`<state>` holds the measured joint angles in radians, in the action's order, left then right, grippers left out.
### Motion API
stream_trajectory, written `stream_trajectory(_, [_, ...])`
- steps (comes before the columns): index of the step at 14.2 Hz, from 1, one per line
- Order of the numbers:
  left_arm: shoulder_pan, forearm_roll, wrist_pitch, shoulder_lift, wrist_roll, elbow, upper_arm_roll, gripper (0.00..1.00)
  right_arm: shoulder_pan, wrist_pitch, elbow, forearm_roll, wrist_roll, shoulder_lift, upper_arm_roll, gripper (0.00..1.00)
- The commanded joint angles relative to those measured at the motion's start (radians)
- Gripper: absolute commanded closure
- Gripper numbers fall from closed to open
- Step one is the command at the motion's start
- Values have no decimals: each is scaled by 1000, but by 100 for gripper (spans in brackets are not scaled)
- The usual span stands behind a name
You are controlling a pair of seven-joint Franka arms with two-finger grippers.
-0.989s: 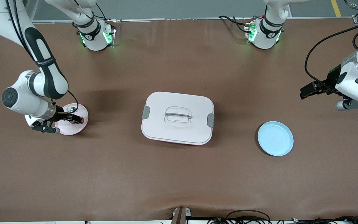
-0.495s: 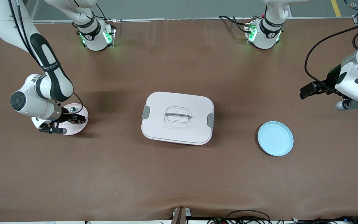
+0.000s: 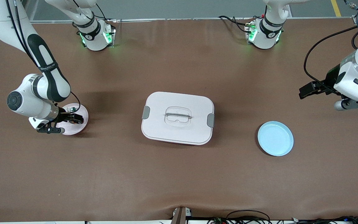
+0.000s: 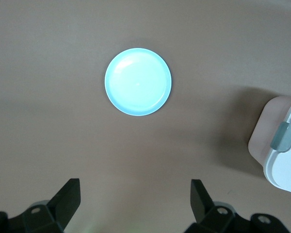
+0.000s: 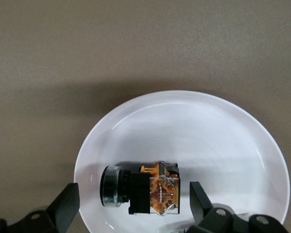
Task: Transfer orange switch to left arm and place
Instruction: 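Close the right gripper on the orange switch and lift it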
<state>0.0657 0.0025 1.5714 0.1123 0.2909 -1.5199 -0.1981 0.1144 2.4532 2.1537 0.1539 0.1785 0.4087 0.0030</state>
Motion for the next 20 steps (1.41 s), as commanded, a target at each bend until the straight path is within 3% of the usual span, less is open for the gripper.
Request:
stream_trajectory(1, [0,16,5,-14,-12,-2,-7,0,27,-7,-20,7,9,36,8,0])
stream_trajectory(11, [-1,14,-2,-19,-1,-2,-11,0,28,-16,-20,10,4,47,8,0])
stream_trajectory(12, [0,14,2,-17,-6,0,-9,0,28,-20,-20,10,4,47,8,5])
stream_trajectory(15, [5,14,9,-16,-15,0,-9,0,45,-31,-23,16,1,47,8,89])
stream_trajectory(16, [5,14,13,-16,-16,1,-9,0,45,-49,-34,21,-2,47,8,100])
stream_trajectory(20, [6,14,16,-20,-18,3,-7,0,30,-261,-161,23,-152,45,11,100])
